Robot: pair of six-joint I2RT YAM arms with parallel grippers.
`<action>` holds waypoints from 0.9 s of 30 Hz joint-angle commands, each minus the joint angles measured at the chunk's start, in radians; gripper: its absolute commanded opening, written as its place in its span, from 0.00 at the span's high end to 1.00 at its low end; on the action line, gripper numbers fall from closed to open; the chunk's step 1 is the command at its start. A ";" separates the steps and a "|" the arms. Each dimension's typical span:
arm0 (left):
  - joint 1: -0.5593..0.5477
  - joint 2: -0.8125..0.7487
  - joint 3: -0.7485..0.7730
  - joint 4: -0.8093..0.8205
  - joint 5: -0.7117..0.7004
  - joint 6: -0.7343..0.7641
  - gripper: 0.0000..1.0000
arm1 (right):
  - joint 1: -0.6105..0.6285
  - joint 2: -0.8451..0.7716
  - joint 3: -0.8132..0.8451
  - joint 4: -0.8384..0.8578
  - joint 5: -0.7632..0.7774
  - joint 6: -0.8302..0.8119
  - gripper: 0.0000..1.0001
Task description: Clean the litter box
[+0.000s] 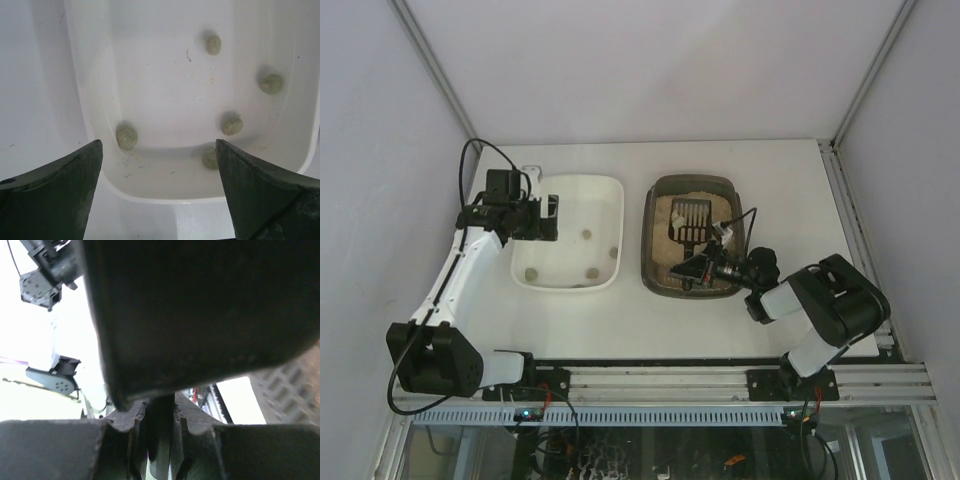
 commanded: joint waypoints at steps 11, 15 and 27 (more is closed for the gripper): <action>0.011 0.018 -0.075 0.000 0.129 0.051 0.05 | 0.015 0.108 0.031 0.152 -0.059 0.063 1.00; 0.011 0.037 -0.074 -0.017 0.205 0.073 0.05 | -0.011 0.122 0.018 0.159 -0.015 0.071 1.00; 0.012 0.057 -0.082 -0.036 0.262 0.113 0.05 | 0.023 0.124 0.097 0.037 -0.101 0.049 1.00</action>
